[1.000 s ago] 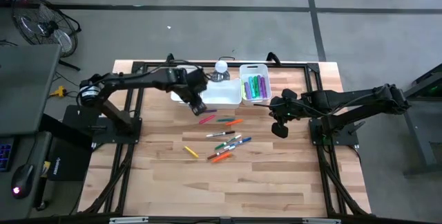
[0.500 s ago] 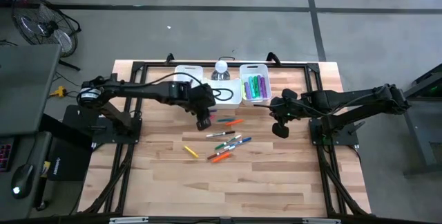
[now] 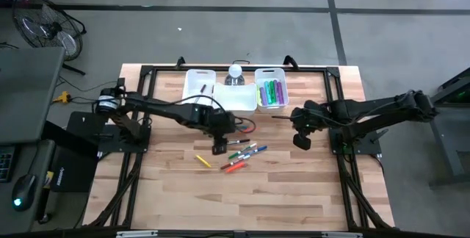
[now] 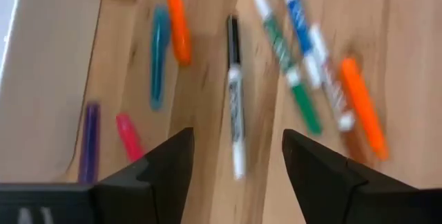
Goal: Pick & Place Markers
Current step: Put the black marker pen into the left white bin
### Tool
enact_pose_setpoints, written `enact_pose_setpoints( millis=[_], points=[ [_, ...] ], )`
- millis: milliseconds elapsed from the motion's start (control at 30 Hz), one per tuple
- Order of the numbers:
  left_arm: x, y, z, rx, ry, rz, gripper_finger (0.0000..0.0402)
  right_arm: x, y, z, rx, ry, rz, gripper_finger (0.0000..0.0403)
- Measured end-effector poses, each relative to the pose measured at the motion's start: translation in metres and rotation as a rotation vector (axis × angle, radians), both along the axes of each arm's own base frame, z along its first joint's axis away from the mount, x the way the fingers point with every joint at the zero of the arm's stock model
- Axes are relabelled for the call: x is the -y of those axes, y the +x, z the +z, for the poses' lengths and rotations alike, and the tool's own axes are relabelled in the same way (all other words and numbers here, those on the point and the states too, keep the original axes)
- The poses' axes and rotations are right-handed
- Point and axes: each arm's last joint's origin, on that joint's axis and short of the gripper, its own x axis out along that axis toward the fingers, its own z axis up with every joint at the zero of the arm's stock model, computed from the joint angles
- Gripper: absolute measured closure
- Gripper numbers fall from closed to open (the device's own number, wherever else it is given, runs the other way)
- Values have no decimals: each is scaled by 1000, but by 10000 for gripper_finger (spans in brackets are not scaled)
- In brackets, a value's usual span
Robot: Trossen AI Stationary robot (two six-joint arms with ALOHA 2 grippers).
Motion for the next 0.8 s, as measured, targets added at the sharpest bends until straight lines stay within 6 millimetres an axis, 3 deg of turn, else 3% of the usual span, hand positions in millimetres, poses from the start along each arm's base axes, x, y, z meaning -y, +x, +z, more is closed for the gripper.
enact_pose_setpoints(
  millis=[233,433,800],
  points=[
    [8,8,-21,-46,-5,2,192,-1,-10,-20,82,65,-37,402],
    [7,16,-38,-70,-8,24,193,-1,-13,-22,109,69,-41,402],
    [7,22,-47,-65,-2,24,193,-7,-13,-22,119,24,-14,403]
  ],
)
